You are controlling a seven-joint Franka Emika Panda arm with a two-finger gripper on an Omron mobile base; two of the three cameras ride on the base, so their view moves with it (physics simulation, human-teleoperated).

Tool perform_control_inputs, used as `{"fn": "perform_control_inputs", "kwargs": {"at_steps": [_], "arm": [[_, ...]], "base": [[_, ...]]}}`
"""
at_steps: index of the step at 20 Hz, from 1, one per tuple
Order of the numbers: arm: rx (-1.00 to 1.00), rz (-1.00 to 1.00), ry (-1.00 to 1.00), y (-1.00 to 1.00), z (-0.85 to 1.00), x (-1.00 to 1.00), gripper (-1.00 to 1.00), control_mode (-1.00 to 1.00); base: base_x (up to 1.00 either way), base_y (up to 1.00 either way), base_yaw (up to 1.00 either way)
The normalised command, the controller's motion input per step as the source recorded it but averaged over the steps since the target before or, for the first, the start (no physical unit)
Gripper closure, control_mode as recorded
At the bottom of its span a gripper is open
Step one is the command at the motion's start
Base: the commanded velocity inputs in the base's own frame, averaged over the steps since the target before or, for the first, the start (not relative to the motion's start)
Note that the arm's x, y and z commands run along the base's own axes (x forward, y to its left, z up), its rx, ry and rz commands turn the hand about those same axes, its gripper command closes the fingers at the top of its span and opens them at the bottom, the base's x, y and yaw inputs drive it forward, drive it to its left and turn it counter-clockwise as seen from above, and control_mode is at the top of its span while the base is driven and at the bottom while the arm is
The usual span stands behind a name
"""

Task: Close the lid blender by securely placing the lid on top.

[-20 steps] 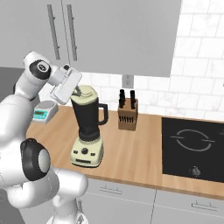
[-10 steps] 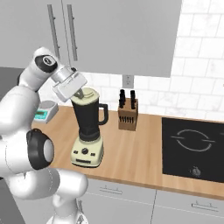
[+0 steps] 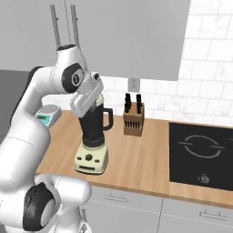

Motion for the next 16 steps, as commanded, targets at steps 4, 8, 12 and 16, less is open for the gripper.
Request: {"fn": "perform_control_inputs", "kwargs": {"at_steps": [4,8,12,16], "arm": [[0.59,0.00,-0.28,-1.00,0.01,-1.00,1.00,-1.00],[0.58,0.00,-0.26,-1.00,-0.05,-1.00,1.00,-1.00],[0.55,0.00,-0.39,-1.00,0.00,-0.93,1.00,-1.00],[0.56,0.00,-0.35,-1.00,-0.11,-0.98,1.00,-1.00]], "base": [[0.00,0.00,0.00],[0.00,0.00,0.00],[0.00,0.00,0.00],[0.00,0.00,0.00]]}}
